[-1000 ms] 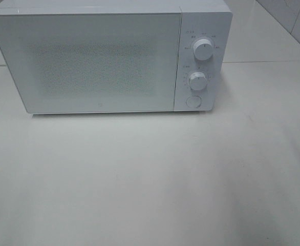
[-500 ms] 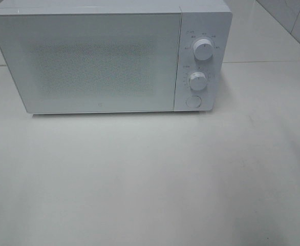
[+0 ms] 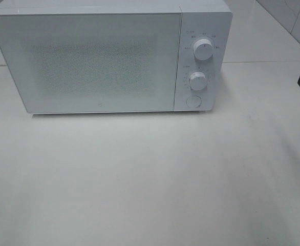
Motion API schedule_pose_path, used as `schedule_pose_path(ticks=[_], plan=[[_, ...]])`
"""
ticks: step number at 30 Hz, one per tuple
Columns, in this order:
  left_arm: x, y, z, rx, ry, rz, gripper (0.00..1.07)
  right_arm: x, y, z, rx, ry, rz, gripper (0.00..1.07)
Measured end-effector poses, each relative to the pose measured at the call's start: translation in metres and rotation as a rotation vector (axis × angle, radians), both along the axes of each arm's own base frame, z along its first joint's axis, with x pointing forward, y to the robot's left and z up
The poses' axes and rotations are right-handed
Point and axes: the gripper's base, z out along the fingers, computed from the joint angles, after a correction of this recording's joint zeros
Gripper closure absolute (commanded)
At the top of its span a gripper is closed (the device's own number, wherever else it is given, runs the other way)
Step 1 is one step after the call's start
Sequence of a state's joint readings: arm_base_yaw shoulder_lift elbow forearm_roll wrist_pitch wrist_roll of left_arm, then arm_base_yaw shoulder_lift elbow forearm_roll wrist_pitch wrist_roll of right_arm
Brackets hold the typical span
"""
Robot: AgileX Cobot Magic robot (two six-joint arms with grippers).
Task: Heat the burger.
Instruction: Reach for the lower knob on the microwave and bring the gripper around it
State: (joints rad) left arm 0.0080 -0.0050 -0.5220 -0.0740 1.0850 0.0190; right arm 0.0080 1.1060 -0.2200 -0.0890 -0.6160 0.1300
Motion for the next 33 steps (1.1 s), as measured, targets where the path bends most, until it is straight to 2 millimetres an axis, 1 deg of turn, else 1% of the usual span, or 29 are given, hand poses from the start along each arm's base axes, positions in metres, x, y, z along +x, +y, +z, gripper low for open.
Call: schedule_pose_path(ticks=[3,4,5,6,8,9,11,12,13,14,15,16,17,18,19,20,21,23,24,25,27,29,30,31,33], plan=[[0.0,0.0,0.0,0.0,0.0,0.0,0.06,0.004,0.001,-0.004,0.016,0.008,-0.003,0.33],[0.0,0.0,0.0,0.0,0.0,0.0,0.06,0.005,0.006,-0.007,0.009,0.01,0.017,0.33],[0.0,0.0,0.0,0.0,0.0,0.0,0.06,0.005,0.006,-0.007,0.009,0.01,0.017,0.33],[0.0,0.0,0.0,0.0,0.0,0.0,0.06,0.007,0.014,-0.009,-0.017,0.007,0.047,0.33],[0.0,0.0,0.0,0.0,0.0,0.0,0.06,0.008,0.017,-0.01,-0.025,0.002,0.055,0.33],[0.0,0.0,0.0,0.0,0.0,0.0,0.06,0.01,0.025,-0.013,-0.055,-0.004,0.078,0.33],[0.0,0.0,0.0,0.0,0.0,0.0,0.06,0.011,0.028,-0.015,-0.073,-0.007,0.087,0.33],[0.0,0.0,0.0,0.0,0.0,0.0,0.06,0.012,0.037,-0.018,-0.1,-0.018,0.105,0.33],[0.0,0.0,0.0,0.0,0.0,0.0,0.06,0.012,0.037,-0.018,-0.1,-0.018,0.105,0.33],[0.0,0.0,0.0,0.0,0.0,0.0,0.06,0.013,0.044,-0.02,-0.117,-0.037,0.103,0.33],[0.0,0.0,0.0,0.0,0.0,0.0,0.06,0.013,0.048,-0.021,-0.127,-0.045,0.105,0.33],[0.0,0.0,0.0,0.0,0.0,0.0,0.06,0.013,0.048,-0.021,-0.127,-0.045,0.105,0.33],[0.0,0.0,0.0,0.0,0.0,0.0,0.06,0.013,0.056,-0.024,-0.144,-0.056,0.107,0.33],[0.0,0.0,0.0,0.0,0.0,0.0,0.06,0.013,0.056,-0.024,-0.144,-0.056,0.107,0.33],[0.0,0.0,0.0,0.0,0.0,0.0,0.06,0.012,0.06,-0.026,-0.147,-0.062,0.106,0.33],[0.0,0.0,0.0,0.0,0.0,0.0,0.06,0.01,0.069,-0.029,-0.156,-0.069,0.109,0.33],[0.0,0.0,0.0,0.0,0.0,0.0,0.06,0.01,0.069,-0.029,-0.156,-0.069,0.109,0.33],[0.0,0.0,0.0,0.0,0.0,0.0,0.06,0.007,0.079,-0.034,-0.163,-0.081,0.101,0.33],[0.0,0.0,0.0,0.0,0.0,0.0,0.06,0.007,0.079,-0.034,-0.163,-0.081,0.101,0.33],[0.0,0.0,0.0,0.0,0.0,0.0,0.06,0.005,0.085,-0.037,-0.162,-0.089,0.091,0.33],[0.0,0.0,0.0,0.0,0.0,0.0,0.06,0.004,0.088,-0.038,-0.162,-0.092,0.088,0.33],[0.0,0.0,0.0,0.0,0.0,0.0,0.06,0.001,0.096,-0.042,-0.158,-0.079,0.069,0.33],[0.0,0.0,0.0,0.0,0.0,0.0,0.06,0.001,0.096,-0.042,-0.158,-0.079,0.069,0.33],[0.0,0.0,0.0,0.0,0.0,0.0,0.06,0.002,0.102,-0.043,-0.14,-0.069,0.042,0.33],[0.0,0.0,0.0,0.0,0.0,0.0,0.06,0.003,0.104,-0.042,-0.13,-0.07,0.026,0.33]])
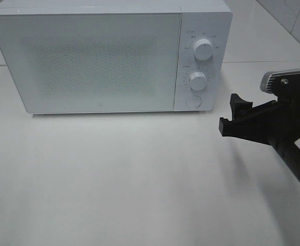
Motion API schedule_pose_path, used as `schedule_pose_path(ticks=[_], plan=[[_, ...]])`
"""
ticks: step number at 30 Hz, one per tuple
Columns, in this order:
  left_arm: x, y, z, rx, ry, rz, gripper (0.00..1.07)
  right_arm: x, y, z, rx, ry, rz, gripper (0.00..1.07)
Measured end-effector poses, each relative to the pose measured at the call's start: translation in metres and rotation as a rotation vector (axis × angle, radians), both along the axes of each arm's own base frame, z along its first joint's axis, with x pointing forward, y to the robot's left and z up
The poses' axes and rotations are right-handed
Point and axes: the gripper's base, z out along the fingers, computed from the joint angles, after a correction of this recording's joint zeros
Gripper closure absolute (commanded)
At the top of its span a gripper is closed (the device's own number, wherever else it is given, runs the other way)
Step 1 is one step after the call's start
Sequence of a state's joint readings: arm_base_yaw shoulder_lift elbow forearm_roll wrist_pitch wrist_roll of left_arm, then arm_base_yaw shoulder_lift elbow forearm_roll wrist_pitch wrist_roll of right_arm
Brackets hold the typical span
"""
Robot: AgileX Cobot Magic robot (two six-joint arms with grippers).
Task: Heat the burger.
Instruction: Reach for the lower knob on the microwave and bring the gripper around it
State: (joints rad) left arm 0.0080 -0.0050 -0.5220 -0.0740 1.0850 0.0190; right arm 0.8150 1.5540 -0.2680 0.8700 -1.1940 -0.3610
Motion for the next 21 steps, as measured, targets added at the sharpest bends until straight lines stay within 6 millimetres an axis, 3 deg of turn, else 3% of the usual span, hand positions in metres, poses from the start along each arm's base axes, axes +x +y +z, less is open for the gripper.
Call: schedule_pose_path(ticks=[11,21], plan=[[0.0,0.0,0.0,0.0,0.0,0.0,0.06,0.019,0.029,-0.006,0.024,0.005,-0.033,0.33],[0.0,0.0,0.0,0.0,0.0,0.0,0.06,0.038,0.052,-0.023,-0.01,0.022,-0.01,0.33]])
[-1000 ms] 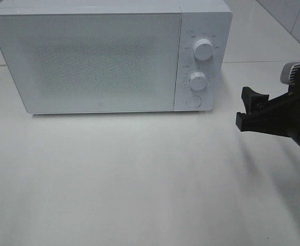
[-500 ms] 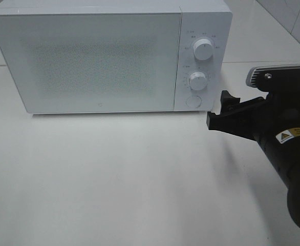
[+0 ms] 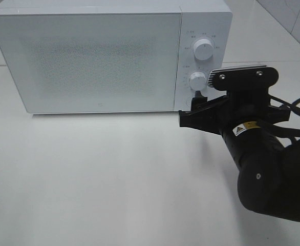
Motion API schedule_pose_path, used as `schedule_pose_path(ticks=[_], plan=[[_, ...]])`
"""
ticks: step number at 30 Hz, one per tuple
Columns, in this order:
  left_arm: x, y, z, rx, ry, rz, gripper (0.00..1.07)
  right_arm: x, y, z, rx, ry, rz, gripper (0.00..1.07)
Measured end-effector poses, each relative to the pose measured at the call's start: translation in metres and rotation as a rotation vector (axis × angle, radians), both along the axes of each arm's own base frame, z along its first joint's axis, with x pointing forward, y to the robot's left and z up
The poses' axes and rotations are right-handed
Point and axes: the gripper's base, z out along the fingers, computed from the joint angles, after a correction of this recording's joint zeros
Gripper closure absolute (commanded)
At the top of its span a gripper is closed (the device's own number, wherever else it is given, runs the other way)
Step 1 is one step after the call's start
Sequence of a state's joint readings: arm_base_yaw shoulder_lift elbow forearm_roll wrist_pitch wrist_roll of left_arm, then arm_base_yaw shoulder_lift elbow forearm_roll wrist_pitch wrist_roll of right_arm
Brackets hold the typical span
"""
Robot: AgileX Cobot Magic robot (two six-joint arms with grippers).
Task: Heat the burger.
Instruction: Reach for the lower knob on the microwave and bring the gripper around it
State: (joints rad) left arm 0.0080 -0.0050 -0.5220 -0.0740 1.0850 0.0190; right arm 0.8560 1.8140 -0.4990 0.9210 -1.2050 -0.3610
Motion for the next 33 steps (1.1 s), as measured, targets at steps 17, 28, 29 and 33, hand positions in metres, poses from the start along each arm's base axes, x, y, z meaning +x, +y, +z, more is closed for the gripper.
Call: schedule_pose_path(ticks=[17,28,29,33], plan=[[0.0,0.0,0.0,0.0,0.0,0.0,0.06,0.049,0.013,0.002,0.055,-0.082,0.019,0.33],[0.0,0.0,0.0,0.0,0.0,0.0,0.06,0.064,0.02,-0.013,0.054,-0.073,0.032,0.33],[0.0,0.0,0.0,0.0,0.0,0.0,0.06,0.065,0.02,-0.014,0.053,-0.072,0.032,0.33],[0.0,0.0,0.0,0.0,0.0,0.0,0.06,0.071,0.023,-0.023,0.042,-0.061,0.032,0.33]])
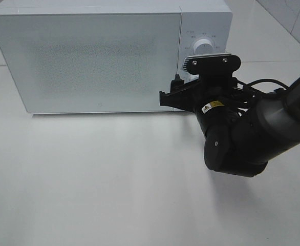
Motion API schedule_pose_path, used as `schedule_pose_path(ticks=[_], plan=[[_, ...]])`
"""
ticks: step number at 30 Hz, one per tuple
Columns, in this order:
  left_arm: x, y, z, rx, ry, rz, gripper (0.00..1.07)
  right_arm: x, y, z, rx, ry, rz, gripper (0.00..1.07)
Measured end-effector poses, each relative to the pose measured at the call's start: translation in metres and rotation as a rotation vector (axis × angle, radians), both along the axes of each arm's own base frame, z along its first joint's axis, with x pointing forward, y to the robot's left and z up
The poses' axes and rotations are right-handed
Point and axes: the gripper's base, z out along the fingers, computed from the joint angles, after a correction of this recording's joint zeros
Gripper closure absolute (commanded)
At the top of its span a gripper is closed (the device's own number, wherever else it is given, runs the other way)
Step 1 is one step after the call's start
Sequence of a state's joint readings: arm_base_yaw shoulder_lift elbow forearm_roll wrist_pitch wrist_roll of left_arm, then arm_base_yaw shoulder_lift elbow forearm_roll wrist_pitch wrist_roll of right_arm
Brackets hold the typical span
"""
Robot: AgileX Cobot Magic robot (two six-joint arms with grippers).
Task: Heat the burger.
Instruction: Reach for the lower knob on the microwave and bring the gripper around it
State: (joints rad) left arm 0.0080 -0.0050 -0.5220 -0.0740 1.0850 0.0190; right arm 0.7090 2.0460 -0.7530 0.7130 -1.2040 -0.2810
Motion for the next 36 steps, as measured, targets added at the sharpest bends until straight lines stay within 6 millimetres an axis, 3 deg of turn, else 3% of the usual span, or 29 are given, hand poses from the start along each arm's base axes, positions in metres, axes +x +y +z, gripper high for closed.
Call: schedule_pose_path(ticks=[8,36], plan=[[0.0,0.0,0.0,0.0,0.0,0.0,0.06,0.009,-0.001,-0.008,-0.009,0.011,-0.003,0.33],[0.0,0.0,0.0,0.0,0.0,0.0,0.06,0.021,-0.008,-0.008,-0.003,0.013,-0.023,0.42]])
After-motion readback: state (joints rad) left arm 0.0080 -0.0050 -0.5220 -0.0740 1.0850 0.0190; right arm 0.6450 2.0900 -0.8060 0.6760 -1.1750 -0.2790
